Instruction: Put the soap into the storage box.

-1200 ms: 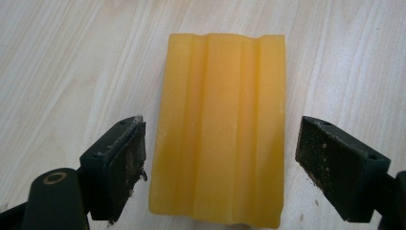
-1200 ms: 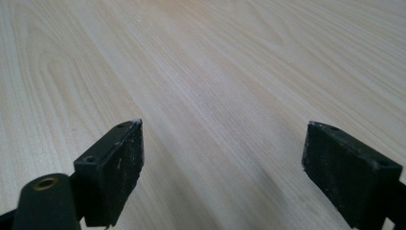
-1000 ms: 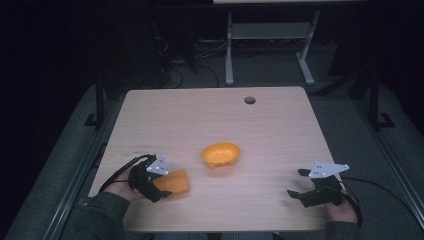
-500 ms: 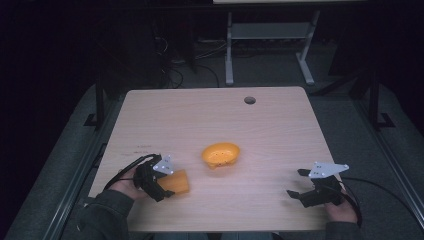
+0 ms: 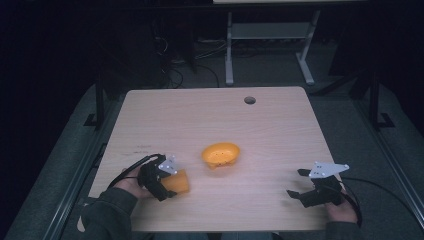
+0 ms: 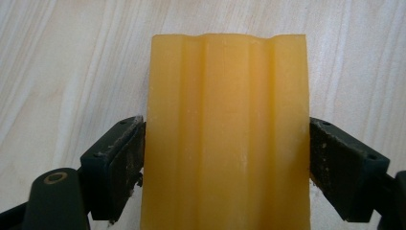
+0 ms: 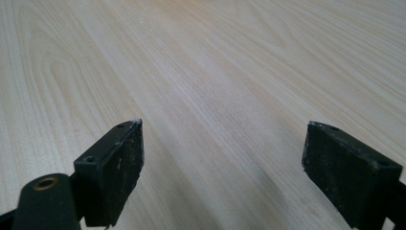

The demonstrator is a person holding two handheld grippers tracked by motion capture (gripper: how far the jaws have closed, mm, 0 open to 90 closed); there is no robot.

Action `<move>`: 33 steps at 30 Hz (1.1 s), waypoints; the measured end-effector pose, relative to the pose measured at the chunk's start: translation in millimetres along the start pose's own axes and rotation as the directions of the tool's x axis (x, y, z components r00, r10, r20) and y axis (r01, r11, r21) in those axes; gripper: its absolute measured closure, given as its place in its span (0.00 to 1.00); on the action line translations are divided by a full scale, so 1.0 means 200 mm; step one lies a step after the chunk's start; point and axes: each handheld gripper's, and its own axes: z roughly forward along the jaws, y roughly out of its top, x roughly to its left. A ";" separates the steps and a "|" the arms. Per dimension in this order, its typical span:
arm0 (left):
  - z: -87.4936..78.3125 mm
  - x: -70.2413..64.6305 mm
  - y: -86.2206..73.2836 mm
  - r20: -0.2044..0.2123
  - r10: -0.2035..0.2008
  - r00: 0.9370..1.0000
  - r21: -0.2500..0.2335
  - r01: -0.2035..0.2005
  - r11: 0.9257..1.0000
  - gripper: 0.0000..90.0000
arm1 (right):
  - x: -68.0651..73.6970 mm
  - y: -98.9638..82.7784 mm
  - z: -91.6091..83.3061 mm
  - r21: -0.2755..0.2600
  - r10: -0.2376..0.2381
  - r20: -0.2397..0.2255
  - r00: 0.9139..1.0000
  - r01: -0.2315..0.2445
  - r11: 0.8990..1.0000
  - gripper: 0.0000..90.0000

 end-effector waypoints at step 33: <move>0.06 0.02 0.01 0.045 0.010 0.999 0.021 -0.011 1.000 0.23 | 0.00 0.00 0.00 -0.010 -0.003 -0.001 1.000 0.003 1.000 0.15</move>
